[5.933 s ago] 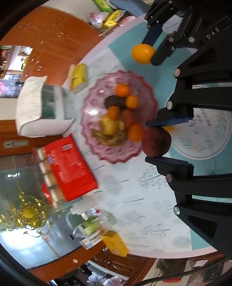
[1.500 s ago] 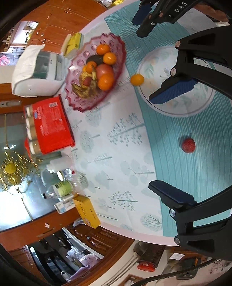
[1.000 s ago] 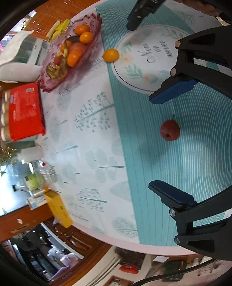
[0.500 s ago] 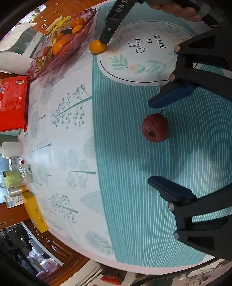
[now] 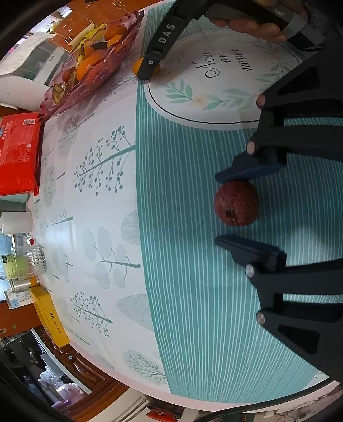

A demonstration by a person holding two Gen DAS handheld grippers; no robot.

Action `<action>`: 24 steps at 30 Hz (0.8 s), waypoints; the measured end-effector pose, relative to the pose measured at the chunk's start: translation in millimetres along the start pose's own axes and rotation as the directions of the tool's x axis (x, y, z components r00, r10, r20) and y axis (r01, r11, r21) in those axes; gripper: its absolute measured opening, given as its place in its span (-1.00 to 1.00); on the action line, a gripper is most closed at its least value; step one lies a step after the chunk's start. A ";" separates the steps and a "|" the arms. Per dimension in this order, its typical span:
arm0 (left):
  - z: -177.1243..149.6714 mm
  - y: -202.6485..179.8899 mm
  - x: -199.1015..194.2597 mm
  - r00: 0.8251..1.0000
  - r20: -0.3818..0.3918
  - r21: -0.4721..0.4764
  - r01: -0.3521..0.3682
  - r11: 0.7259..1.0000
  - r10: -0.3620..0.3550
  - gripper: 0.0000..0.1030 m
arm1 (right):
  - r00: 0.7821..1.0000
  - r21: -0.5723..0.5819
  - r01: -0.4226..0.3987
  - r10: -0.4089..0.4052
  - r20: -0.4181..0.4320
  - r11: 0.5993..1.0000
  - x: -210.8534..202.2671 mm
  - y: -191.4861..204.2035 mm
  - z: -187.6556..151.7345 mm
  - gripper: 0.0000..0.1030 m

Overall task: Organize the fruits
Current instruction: 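Grasp the last red lychee with the left tool while the right tool grasps the tangerine, then carry the lychee with the left tool while the right tool carries the tangerine to the bowl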

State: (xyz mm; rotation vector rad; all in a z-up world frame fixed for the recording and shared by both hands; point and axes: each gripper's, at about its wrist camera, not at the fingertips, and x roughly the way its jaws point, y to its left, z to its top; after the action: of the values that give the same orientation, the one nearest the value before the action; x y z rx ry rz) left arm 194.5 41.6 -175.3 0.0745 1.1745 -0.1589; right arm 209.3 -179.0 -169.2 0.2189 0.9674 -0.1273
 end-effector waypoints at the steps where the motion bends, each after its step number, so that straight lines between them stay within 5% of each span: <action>1: 0.1 -0.2 -0.7 1.000 0.001 0.001 0.001 1.000 -0.001 -0.40 | 1.000 -0.008 0.000 0.000 0.001 1.000 -0.1 0.9 -0.2 -0.38; 16: -0.7 -13.2 -24.6 1.000 0.022 0.041 -0.016 0.999 0.015 -0.41 | 0.999 -0.083 -0.050 0.048 -0.020 0.995 -37.0 9.9 -17.8 -0.43; 24: 17.1 -42.1 -64.8 0.997 0.080 0.110 0.010 0.994 -0.019 -0.41 | 0.996 -0.129 -0.060 0.069 0.064 0.990 -97.6 10.3 -12.5 -0.43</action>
State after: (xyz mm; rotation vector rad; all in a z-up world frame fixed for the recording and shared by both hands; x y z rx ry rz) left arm 178.8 3.1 -107.9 0.1551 1.0857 -0.2370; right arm 146.5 -165.1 -94.0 0.1281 0.8960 -0.0135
